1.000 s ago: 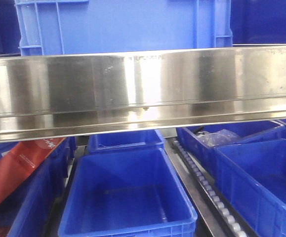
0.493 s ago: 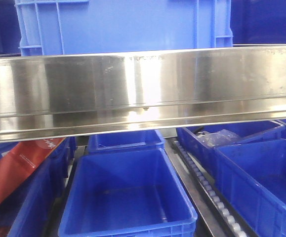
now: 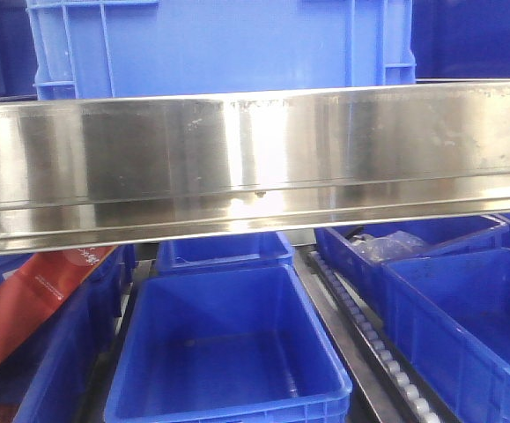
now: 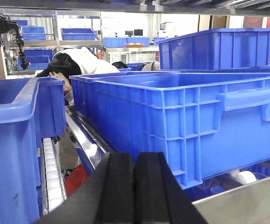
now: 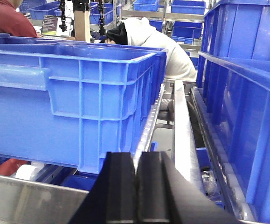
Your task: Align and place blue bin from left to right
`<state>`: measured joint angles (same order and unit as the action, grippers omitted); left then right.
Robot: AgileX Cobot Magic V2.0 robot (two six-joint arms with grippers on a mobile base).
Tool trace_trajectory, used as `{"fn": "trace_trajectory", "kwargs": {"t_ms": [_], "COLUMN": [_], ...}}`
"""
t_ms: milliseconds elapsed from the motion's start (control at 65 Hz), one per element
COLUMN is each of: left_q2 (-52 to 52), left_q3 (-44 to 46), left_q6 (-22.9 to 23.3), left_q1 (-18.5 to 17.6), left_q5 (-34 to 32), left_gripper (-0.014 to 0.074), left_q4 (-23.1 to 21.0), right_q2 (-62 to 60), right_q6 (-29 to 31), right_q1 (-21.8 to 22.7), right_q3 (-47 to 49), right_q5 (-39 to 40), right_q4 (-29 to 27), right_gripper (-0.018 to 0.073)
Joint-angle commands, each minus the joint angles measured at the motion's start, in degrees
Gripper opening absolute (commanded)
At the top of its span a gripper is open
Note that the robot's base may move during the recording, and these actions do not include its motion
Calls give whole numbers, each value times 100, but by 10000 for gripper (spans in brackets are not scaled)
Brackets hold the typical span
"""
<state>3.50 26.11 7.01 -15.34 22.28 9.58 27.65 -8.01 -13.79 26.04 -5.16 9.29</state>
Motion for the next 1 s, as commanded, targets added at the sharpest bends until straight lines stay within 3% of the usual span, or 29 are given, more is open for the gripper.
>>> {"fn": "trace_trajectory", "kwargs": {"t_ms": [0,185,292,446,570,785,985], "left_q2": [-36,-36,-88,-350,-350,-350,-350], "left_q3": [-10,-26,-169,-925,-1701,-2611,-2611], "left_q6": [8,8,-5,-570,-596,-596,-596], "left_q1": [22,239,858,1816,2273,2368,2368], "left_q5": [-118,-59,-108,-582,-1313,-2700,-2434], "left_gripper": [-111,-111,-111,-111,-111,-111,-111], "left_q4": [-39,-70,-189,-926,-958,-927,-927], "right_q2": [-45,-45,-45,-45,-45,-45,-45], "right_q6": [50,50,50,50,50,50,50], "right_q1": [2,2,2,2,2,2,2], "right_q3": [-9,-9,-9,-9,-9,-9,-9], "right_q5": [143,143,143,143,143,143,156], "right_q4": [55,55,55,55,55,55,55], "right_gripper": [-71,-71,-71,-71,-71,-71,-71]}}
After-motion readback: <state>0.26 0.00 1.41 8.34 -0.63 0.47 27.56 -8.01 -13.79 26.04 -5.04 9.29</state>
